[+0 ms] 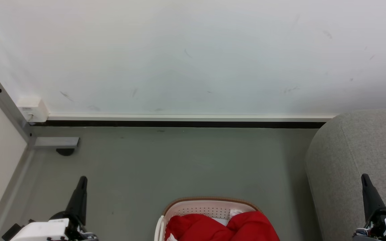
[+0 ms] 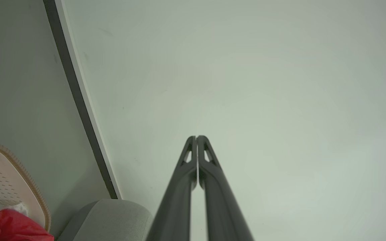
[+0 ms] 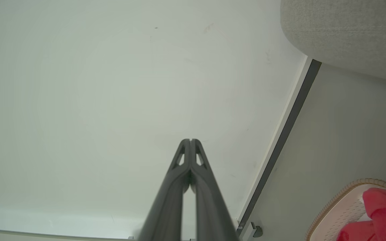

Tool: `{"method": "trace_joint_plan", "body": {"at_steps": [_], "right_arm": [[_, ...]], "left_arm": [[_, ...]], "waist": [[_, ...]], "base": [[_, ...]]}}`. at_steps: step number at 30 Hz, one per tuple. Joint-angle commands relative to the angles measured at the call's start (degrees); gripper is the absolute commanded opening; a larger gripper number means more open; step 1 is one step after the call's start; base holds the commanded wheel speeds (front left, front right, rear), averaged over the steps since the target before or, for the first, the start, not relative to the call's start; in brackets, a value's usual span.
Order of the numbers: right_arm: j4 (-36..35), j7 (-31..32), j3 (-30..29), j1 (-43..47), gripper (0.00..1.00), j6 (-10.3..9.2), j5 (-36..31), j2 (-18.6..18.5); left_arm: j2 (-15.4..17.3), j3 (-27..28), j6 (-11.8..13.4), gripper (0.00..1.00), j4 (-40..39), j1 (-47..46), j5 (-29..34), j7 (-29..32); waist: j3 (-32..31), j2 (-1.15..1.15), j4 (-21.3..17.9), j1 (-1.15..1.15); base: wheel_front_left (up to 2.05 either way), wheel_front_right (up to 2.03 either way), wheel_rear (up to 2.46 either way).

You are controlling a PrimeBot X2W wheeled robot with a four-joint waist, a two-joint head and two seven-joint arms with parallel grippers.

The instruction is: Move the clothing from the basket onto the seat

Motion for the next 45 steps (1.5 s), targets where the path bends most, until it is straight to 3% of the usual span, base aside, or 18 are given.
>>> {"method": "trace_joint_plan", "body": {"at_steps": [1,28,29,45], "right_arm": [[-0.15,-0.10,0.03,-0.14,0.00,-0.13,0.35,-0.29],[-0.17,-0.16,0.09,-0.14,0.00,-0.13,0.42,-0.33],[0.13,-0.02,0.05,0.05,1.00,0.00,0.00,0.04],[-0.71,-2.04,2.84,0.49,1.00,-0.01,-2.04,2.21]], "left_arm": [[0.14,0.10,0.04,0.00,-0.22,-0.43,-0.75,0.22],[0.14,0.10,0.04,0.00,-0.23,-0.43,-0.75,0.21],[-0.03,-0.01,0.00,1.00,0.18,0.06,0.01,-0.04],[-0.24,-1.41,-0.32,1.00,-1.16,0.98,2.54,-3.67]], "waist": [[0.00,0.00,0.00,0.00],[0.00,0.00,0.00,0.00],[0.00,0.00,0.00,0.00],[0.23,0.00,-0.04,0.00]], "base": [[0.00,0.00,0.00],[0.00,0.00,0.00],[0.00,0.00,0.00],[0.00,0.00,0.00]]}}
